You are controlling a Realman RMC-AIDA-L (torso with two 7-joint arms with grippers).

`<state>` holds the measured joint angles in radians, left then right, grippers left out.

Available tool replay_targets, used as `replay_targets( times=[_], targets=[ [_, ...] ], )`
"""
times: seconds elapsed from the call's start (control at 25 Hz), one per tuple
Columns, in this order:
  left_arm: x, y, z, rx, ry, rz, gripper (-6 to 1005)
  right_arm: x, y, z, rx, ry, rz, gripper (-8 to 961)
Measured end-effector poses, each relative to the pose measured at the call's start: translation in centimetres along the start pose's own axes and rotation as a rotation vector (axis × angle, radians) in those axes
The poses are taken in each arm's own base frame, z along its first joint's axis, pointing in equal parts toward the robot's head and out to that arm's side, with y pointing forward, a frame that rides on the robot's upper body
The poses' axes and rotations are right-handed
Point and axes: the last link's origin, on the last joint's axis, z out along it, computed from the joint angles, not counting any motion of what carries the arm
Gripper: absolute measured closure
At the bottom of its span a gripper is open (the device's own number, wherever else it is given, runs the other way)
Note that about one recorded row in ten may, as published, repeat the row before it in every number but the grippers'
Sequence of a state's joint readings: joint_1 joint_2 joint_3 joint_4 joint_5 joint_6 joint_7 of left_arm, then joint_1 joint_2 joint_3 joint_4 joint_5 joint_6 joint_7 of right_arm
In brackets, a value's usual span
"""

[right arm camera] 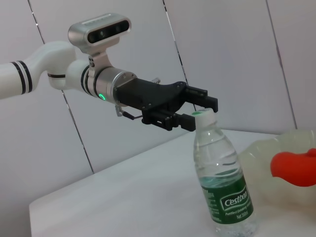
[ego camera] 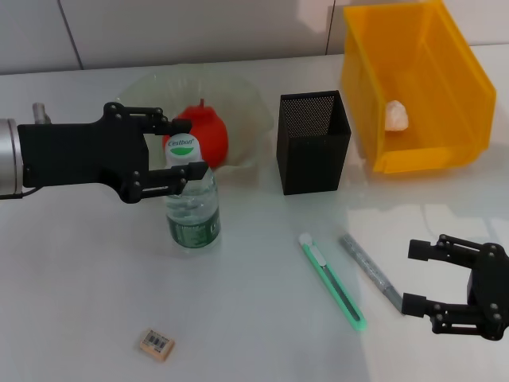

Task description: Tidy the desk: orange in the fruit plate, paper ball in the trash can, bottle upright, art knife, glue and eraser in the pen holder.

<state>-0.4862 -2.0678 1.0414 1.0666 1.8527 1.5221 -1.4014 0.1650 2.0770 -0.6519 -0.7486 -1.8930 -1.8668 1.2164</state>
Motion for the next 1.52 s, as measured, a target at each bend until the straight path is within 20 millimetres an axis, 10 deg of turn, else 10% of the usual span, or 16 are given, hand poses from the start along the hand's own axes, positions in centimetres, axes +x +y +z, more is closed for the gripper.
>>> replay_targets(
  times=[0.52,1.0,1.52],
  targets=[
    [2.6,0.5,-4.9,0.064,0.193,-0.019,235,-1.1,-0.1,-2.2,0.062,-0.092,0.007,118],
    [-4.2,7.5,-2.6,-0.089,0.411,-0.09,194,-8.0,-1.9,-4.9,0.132,0.119,0.098,119],
    [-8.3,10.4,-0.7,-0.016,0.407,-0.093,198,-14.9,-2.3,4.4,0.243,0.626,0.315,119]
  ],
)
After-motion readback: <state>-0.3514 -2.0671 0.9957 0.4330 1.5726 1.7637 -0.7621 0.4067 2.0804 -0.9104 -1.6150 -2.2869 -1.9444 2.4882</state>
